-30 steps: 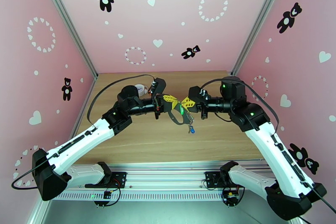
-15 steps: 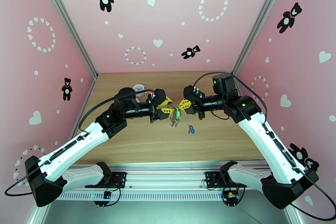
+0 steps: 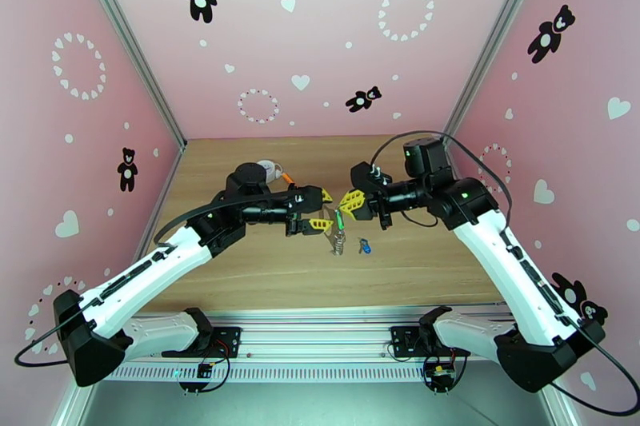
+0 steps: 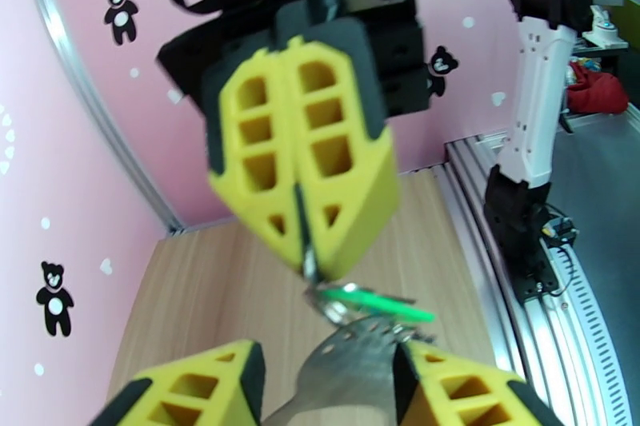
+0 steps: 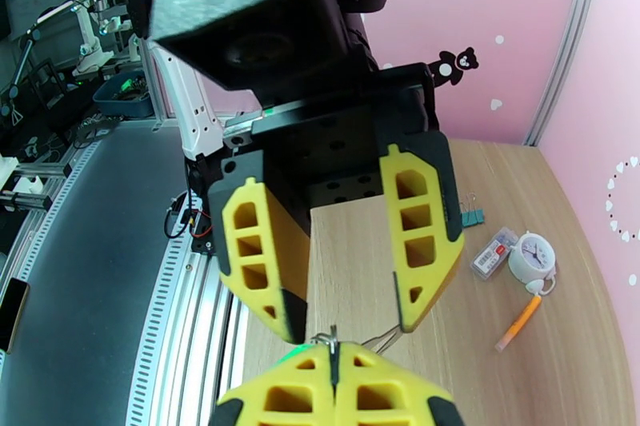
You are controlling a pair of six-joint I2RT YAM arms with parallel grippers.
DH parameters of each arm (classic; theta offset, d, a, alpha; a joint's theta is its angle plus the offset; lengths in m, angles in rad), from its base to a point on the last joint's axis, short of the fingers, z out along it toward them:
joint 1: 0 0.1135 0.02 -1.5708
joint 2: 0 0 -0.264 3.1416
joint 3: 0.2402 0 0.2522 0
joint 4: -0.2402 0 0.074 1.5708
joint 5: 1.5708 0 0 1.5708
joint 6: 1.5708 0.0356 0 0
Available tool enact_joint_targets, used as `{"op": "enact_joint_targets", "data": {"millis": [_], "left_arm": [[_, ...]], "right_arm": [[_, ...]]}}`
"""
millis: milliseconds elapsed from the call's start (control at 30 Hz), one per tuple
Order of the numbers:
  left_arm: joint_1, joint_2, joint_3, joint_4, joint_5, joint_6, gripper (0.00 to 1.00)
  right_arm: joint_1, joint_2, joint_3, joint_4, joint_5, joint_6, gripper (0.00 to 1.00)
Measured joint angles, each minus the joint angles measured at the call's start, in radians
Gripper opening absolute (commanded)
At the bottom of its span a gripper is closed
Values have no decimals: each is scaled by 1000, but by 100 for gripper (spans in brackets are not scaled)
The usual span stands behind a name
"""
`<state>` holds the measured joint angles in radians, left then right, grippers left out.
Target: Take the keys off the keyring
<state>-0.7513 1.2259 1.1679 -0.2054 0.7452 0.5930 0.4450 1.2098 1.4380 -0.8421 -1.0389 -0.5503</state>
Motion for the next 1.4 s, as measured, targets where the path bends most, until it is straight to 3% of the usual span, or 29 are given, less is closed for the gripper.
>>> {"op": "enact_joint_targets", "data": {"millis": [233, 600, 767, 933, 1100, 1400], "left_arm": [[0, 57, 56, -36, 45, 35, 46], [0, 104, 86, -65, 86, 37, 29], [0, 104, 78, -39, 90, 15, 30], [0, 104, 62, -12, 95, -9, 20], [0, 104, 48, 9, 97, -32, 12], [2, 104, 29, 42, 97, -101, 8]], "right_arm": [[0, 8, 12, 0, -25, 0, 0], [0, 8, 14, -1, -40, 0, 0], [0, 8, 14, 0, -38, 0, 0], [0, 8, 14, 9, -33, 8, 0], [0, 3, 14, 16, -16, 15, 0], [12, -35, -21, 66, 66, 39, 0]]}}
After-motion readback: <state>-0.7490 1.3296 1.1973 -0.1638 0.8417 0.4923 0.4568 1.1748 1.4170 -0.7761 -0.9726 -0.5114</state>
